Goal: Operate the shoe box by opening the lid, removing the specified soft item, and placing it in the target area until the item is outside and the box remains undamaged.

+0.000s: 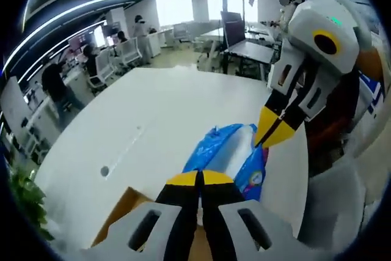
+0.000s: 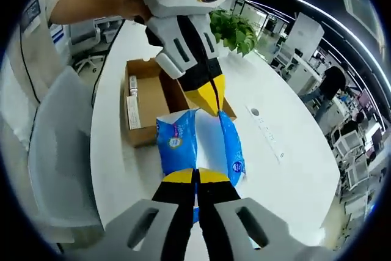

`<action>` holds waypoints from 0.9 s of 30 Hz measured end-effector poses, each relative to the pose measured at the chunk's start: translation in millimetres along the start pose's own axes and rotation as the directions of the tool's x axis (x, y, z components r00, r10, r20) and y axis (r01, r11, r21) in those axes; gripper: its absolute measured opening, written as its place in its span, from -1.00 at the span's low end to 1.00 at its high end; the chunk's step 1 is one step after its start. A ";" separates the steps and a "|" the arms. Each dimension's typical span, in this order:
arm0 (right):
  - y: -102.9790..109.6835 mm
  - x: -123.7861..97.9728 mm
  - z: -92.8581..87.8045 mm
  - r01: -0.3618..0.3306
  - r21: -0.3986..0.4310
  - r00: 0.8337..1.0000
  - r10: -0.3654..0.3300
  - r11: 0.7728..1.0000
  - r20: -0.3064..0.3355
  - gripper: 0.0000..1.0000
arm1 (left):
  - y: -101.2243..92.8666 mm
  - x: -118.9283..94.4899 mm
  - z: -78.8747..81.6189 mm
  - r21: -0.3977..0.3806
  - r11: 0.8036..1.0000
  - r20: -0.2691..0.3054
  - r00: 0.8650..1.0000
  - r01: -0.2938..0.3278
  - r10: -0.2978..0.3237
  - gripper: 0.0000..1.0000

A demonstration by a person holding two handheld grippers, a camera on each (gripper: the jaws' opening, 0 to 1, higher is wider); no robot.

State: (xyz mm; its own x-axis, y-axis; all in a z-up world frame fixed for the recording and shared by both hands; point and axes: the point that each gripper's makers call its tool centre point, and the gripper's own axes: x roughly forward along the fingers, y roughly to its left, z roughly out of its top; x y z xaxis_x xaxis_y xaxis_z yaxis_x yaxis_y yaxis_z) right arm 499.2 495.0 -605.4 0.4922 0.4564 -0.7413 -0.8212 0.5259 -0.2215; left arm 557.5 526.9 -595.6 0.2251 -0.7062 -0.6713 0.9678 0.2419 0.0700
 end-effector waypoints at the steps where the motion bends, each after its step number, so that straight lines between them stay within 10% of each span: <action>1: -3.3 -2.9 -3.8 0.005 0.002 1.000 -0.005 1.000 -0.004 -1.00 | -1.7 2.7 3.0 0.005 1.000 0.001 1.000 0.002 -0.002 -1.00; 27: -46.6 -36.4 -97.1 0.089 0.092 0.989 -0.078 0.992 -0.124 -1.00 | -42.3 88.8 46.6 0.067 0.992 -0.001 0.994 0.105 -0.105 -1.00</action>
State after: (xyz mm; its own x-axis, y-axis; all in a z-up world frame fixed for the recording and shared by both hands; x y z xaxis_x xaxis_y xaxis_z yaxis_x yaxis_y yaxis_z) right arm 491.6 384.2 -629.6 0.5149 0.3217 -0.7946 -0.7440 0.6281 -0.2279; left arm 541.8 422.9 -623.7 0.1217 -0.7269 -0.6758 0.9915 0.1209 0.0485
